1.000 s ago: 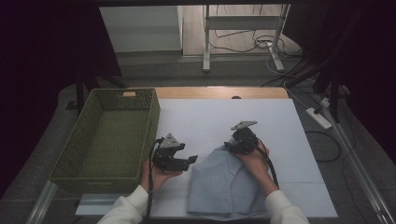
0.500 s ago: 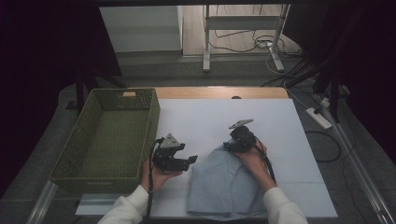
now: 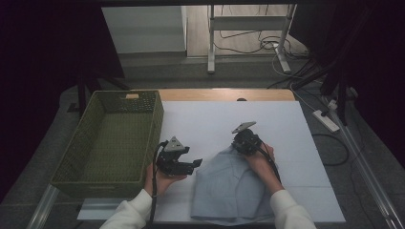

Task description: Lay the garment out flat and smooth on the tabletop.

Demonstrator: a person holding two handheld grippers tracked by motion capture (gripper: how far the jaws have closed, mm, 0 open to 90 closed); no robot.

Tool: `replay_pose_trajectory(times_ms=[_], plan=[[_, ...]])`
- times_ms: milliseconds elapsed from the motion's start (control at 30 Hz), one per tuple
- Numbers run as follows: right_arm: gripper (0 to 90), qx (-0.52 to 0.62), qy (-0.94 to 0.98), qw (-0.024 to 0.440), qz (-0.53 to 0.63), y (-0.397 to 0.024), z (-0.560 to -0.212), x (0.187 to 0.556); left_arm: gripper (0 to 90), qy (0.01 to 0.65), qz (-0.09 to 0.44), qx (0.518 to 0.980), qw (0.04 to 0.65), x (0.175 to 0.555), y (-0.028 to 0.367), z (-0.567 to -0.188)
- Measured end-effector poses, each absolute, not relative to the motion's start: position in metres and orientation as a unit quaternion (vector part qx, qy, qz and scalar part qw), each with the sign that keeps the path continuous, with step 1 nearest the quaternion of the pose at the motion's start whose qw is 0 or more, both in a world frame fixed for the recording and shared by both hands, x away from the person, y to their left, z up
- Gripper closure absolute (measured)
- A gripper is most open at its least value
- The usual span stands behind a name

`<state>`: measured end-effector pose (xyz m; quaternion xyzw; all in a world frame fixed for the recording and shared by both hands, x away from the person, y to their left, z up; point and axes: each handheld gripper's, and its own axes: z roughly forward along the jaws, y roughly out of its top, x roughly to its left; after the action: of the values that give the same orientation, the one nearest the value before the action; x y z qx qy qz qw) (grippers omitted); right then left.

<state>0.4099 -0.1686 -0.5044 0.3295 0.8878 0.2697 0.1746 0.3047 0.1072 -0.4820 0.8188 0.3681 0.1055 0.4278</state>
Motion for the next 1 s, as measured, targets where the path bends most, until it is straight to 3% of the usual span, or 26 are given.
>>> replay_pose_trajectory(times_ms=[433,900,1000], plan=[[85.7,0.277,0.865,0.215,0.358,-0.143,-0.464,0.398,29.5,0.373,0.108,0.814,0.432,0.305,0.110,-0.480],[85.5,0.254,0.857,0.188,0.407,-0.094,-0.458,0.420,29.5,0.375,0.109,0.811,0.436,0.305,0.113,-0.479],[81.8,0.254,0.866,0.175,0.394,-0.086,-0.465,0.422,29.5,0.375,0.109,0.811,0.435,0.306,0.113,-0.479]])
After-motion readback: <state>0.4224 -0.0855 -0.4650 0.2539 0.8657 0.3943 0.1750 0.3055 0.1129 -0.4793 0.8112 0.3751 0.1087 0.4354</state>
